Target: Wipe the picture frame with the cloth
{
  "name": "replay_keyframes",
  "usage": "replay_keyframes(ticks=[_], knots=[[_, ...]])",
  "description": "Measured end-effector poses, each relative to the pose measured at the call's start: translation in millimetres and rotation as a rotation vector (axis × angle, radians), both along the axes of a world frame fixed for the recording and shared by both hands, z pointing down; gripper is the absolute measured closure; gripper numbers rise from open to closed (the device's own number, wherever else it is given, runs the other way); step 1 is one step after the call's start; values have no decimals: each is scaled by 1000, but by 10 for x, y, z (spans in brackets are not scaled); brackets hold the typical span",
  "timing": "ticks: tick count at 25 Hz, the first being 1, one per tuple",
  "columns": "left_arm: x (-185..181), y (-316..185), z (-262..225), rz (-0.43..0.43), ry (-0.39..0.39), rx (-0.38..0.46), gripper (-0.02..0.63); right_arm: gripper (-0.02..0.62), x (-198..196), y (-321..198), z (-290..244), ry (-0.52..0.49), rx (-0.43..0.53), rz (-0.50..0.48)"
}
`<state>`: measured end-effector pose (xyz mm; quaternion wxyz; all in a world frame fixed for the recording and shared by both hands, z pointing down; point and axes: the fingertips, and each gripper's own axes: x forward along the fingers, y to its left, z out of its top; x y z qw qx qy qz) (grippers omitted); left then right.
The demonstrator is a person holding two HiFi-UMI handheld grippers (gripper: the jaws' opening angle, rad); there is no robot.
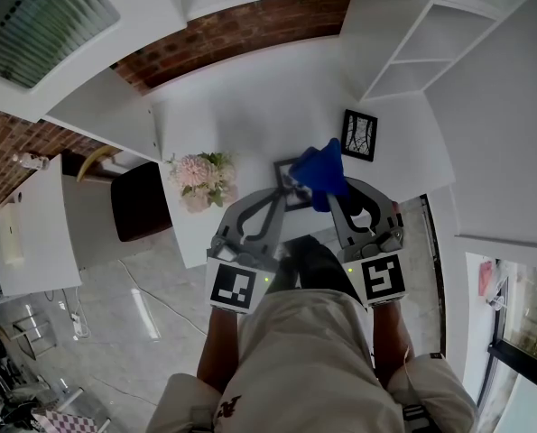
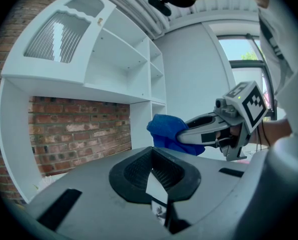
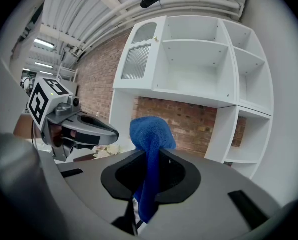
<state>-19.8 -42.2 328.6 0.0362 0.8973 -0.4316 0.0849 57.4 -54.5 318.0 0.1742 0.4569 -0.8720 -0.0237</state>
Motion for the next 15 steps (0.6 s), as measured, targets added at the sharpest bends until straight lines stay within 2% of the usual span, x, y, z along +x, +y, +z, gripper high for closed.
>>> replay_keyframes(ticks=[15], knots=[[31, -59, 28, 14, 0, -3, 603, 541, 24, -52, 37, 3, -10, 14]])
